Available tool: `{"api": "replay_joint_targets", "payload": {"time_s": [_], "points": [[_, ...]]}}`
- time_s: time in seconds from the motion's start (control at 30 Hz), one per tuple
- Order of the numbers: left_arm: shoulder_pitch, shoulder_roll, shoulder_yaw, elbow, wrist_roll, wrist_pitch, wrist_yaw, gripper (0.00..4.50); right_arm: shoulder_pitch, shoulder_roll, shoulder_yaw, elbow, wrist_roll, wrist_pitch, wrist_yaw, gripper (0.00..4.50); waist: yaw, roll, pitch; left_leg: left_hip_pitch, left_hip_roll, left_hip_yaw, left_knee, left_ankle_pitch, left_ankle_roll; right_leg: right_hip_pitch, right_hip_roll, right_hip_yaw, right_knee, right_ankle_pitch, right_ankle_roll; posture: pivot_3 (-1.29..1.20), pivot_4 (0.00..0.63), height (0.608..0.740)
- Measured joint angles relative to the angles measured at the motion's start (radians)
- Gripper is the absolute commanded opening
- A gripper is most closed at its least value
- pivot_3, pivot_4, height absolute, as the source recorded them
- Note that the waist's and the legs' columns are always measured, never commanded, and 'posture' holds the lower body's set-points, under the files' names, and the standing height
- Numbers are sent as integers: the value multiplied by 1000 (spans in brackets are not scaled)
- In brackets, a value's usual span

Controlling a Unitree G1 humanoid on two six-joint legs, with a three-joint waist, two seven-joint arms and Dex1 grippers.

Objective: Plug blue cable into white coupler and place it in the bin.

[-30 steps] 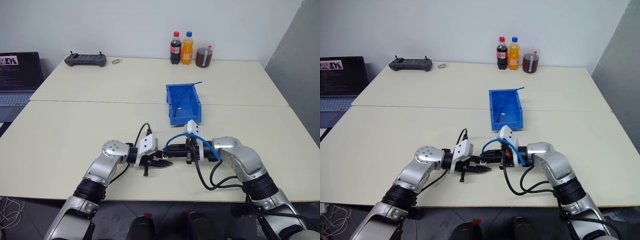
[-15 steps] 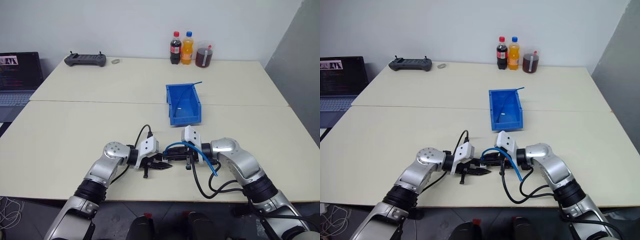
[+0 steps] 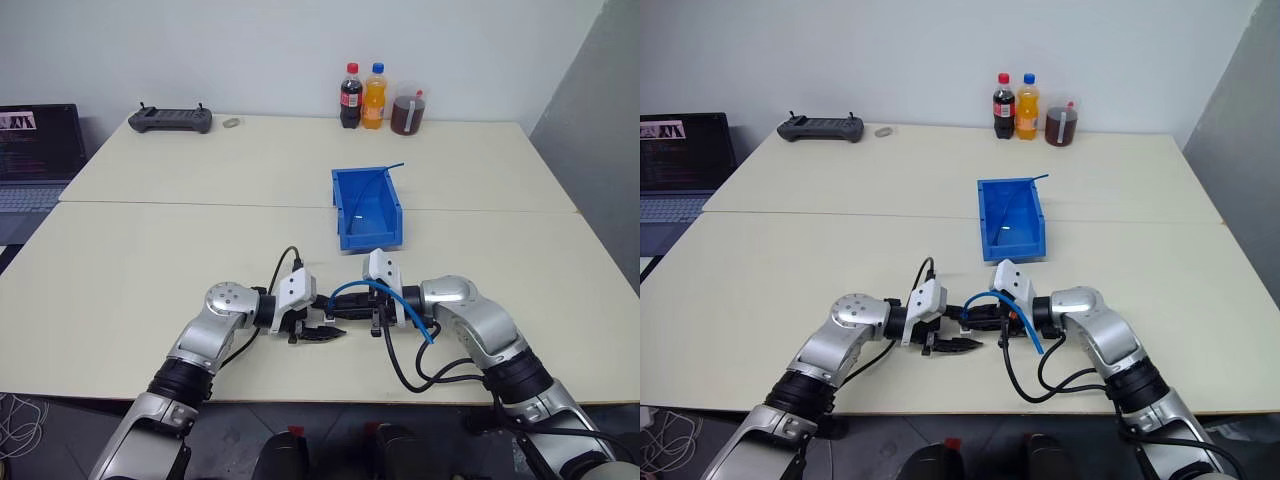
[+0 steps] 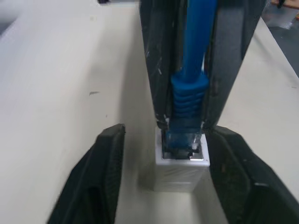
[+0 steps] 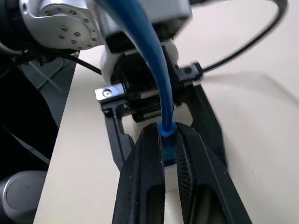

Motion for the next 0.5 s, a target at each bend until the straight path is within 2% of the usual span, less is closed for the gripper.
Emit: {"api": "replay_joint_targets", "payload": {"time_s": [0.13, 0.3, 0.4, 0.5], "points": [[74, 11, 67, -158, -51, 93, 80, 4445, -63, 5, -128, -53, 102, 162, -70, 92, 0, 0, 0, 1, 0, 0, -3, 0, 0, 0, -1, -1, -1, 0, 0, 0, 150, 740], [157, -4, 119, -333, -90, 193, 213, 4487, -194, 32, -278, -4, 217, 340, -179, 92, 0, 0, 1, 1, -1, 1, -7, 0, -1, 0, -1, 0, -4, 0, 0, 0, 150, 740], [176, -79, 176, -436, -93, 216, 382, 4487, -393, 8, -385, 202, 237, 398, -244, 92, 0, 1, 2, 1, -2, 2, -8, 0, -1, 0, -2, 0, -5, 1, 0, 0, 150, 740], [168, -159, 216, -456, -60, 212, 540, 4487, -596, 6, -427, 503, 179, 316, -328, 92, -1, 1, 2, 2, -2, 3, -9, 0, 0, 0, -2, 1, -6, 1, 0, 0, 150, 740]]}}
